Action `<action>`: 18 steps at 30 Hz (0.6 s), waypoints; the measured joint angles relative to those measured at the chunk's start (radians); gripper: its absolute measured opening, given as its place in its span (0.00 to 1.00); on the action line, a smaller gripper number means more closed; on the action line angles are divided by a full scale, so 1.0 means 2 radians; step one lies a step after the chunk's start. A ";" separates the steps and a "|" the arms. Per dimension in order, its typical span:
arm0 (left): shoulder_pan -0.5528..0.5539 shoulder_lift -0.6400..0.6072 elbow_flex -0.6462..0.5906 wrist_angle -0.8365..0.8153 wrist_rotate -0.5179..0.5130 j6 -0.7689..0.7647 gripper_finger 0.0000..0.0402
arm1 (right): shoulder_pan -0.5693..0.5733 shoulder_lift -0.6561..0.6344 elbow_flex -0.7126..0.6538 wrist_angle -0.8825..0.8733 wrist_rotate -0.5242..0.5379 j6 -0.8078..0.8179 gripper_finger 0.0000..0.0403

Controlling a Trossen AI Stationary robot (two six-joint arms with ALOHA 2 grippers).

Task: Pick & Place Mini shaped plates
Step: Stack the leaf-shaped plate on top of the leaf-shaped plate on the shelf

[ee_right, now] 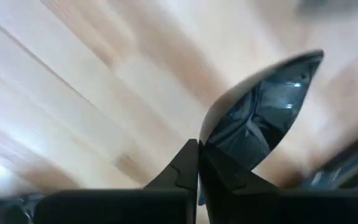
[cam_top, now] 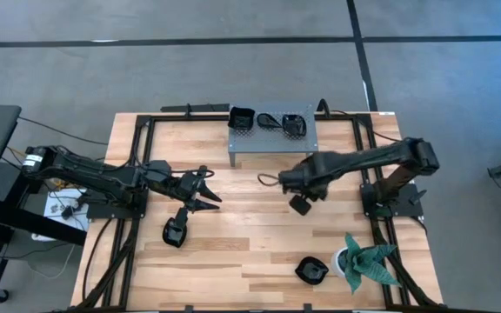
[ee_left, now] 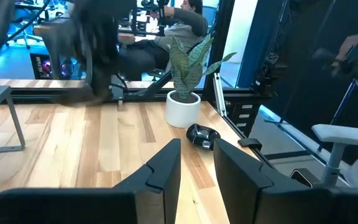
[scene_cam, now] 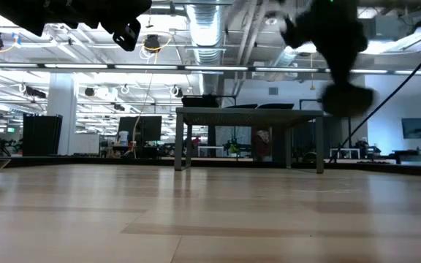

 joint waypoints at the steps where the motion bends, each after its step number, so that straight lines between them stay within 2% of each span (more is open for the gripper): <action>1: 0.000 0.000 0.000 0.000 0.000 0.000 0.24 | 0.000 -0.006 0.019 0.000 0.022 -0.018 0.01; 6: 0.000 0.000 0.000 0.000 0.000 0.000 0.24 | -0.006 -0.030 0.081 0.016 0.178 -0.184 0.01; 8: 0.000 0.000 0.000 0.000 0.000 0.000 0.24 | -0.022 -0.035 0.091 0.029 0.213 -0.236 0.01; 15: 0.000 0.000 0.000 0.000 0.000 0.000 0.24 | -0.115 -0.031 0.094 0.079 0.215 -0.397 0.01; 18: 0.000 0.000 0.000 0.000 0.000 0.000 0.24 | -0.147 -0.025 0.092 0.094 0.213 -0.435 0.01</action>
